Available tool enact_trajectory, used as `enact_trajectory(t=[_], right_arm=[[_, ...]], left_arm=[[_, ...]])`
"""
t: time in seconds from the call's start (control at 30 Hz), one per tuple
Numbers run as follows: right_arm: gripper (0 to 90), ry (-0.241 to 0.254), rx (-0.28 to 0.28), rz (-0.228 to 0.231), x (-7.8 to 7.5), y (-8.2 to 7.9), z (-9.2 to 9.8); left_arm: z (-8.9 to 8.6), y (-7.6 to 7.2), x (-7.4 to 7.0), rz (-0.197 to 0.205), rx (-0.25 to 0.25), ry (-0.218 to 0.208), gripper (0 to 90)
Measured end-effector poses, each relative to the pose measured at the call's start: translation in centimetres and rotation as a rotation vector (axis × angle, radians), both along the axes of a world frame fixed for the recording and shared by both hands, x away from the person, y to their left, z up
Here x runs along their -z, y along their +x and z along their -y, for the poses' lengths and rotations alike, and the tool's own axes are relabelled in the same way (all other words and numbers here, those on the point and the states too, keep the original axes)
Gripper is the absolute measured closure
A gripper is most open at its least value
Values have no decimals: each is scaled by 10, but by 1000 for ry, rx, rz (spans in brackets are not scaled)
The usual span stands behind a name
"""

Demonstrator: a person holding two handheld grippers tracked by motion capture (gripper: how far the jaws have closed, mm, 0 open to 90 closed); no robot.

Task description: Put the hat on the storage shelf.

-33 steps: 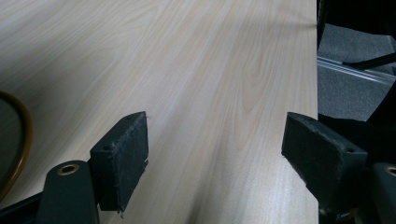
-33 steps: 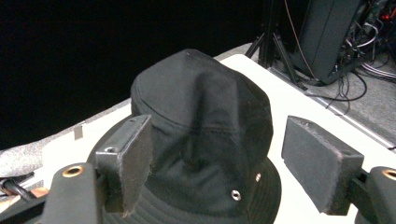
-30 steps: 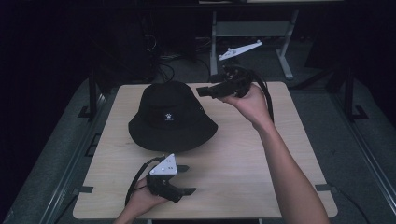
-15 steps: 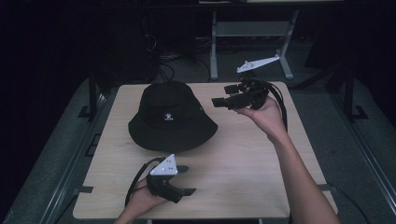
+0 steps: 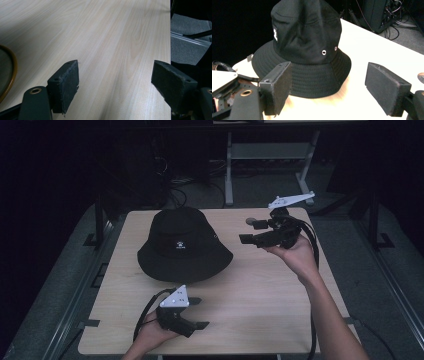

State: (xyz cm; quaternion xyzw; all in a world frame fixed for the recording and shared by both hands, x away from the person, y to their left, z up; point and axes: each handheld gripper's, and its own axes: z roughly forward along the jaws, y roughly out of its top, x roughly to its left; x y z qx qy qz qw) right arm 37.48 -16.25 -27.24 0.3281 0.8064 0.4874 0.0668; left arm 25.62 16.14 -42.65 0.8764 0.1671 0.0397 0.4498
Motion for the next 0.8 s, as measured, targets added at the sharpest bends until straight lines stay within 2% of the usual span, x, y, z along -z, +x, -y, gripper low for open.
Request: enact_trajectory(t=[0.27, 0.8], right_arm=[[195, 3, 14, 0, 9, -11, 13], [180, 13, 58, -34, 30, -29, 37]], left_arm=[[0, 0, 0, 9, 9, 2, 217], [0, -1, 1, 5, 4, 7, 190]])
